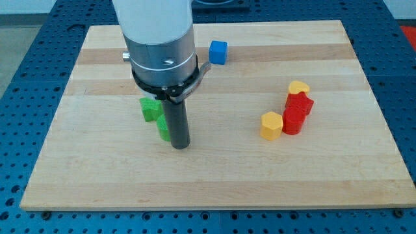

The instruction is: Nudge the green circle up a bit

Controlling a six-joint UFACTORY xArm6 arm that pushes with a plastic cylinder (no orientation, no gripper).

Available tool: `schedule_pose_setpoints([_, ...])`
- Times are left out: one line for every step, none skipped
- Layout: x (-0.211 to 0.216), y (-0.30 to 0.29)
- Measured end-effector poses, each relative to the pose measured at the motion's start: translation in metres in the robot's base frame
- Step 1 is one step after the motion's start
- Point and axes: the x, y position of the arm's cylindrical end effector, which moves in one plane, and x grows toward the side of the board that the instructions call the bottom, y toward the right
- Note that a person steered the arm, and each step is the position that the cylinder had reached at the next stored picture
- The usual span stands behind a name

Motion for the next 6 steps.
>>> schedule_pose_setpoints([-0.002, 0.000])
schedule_pose_setpoints([-0.015, -0.003])
schedule_pose_setpoints([-0.010, -0.003])
schedule_pose_setpoints([0.001, -0.003])
schedule_pose_setpoints([0.036, -0.017])
schedule_pose_setpoints([0.025, -0.036])
